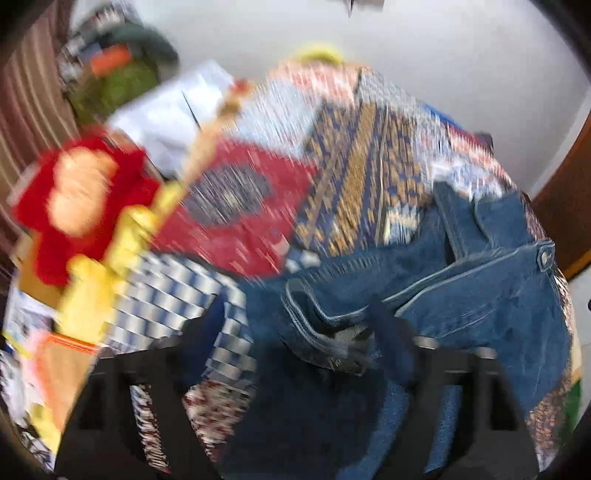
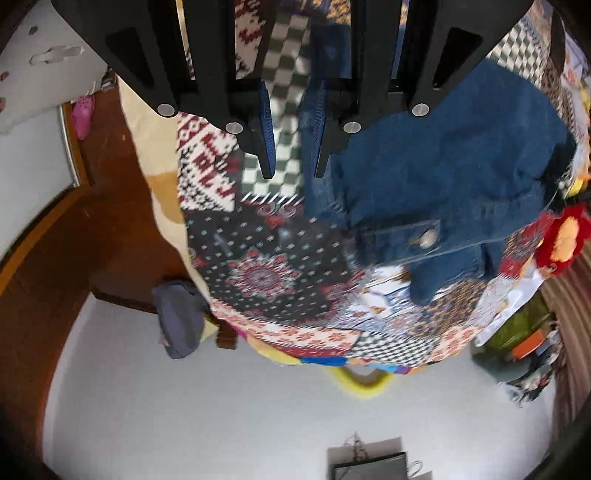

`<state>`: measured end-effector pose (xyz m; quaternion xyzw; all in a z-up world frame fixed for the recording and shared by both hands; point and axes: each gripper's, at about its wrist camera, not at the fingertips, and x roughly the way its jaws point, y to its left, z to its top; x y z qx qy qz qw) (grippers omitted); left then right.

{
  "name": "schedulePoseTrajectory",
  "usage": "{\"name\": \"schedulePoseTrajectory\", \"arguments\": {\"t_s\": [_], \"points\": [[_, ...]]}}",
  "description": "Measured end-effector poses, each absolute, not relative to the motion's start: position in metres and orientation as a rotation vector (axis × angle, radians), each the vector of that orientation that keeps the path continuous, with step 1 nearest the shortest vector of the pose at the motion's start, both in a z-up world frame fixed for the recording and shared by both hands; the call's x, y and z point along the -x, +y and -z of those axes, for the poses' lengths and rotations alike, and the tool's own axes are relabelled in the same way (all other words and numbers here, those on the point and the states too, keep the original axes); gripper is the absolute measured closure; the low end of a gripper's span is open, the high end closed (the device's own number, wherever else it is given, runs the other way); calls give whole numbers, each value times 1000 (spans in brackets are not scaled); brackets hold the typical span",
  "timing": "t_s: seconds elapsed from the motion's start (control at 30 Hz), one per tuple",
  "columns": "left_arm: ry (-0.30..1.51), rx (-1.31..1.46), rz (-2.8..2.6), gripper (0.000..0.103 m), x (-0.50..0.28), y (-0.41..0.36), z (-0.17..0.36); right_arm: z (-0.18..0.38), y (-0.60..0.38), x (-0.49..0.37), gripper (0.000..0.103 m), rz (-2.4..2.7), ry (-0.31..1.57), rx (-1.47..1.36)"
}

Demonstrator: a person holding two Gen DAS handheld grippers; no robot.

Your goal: Fold large clothes

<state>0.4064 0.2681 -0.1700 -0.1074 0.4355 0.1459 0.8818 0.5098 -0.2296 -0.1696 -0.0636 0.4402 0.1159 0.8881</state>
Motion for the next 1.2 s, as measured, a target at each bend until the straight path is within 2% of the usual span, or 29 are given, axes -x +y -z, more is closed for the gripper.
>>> {"name": "schedulePoseTrajectory", "arguments": {"t_s": [0.1,0.2,0.53,0.73,0.8,0.93,1.07,1.2], "points": [[859,166,-322,9,-389,266,151,171,-218,-494,88,-303,920,120],[901,141,-273,5,-385,265,155,171,-200,-484,88,-364,925,114],[1122,-54,-207,4,-417,227,244,197,-121,-490,88,-523,991,140],[1073,-55,-292,4,-452,240,256,230,-79,-517,88,-549,1059,190],[1059,-65,-360,0,-463,254,259,237,-70,-529,88,-537,1053,207],[1060,90,-404,0,-468,290,267,244,-63,-553,89,-485,989,242],[1041,201,-435,0,-466,311,270,250,-73,-566,89,-463,998,120],[1047,129,-445,0,-462,300,260,247,-69,-559,89,-435,974,169]]}}
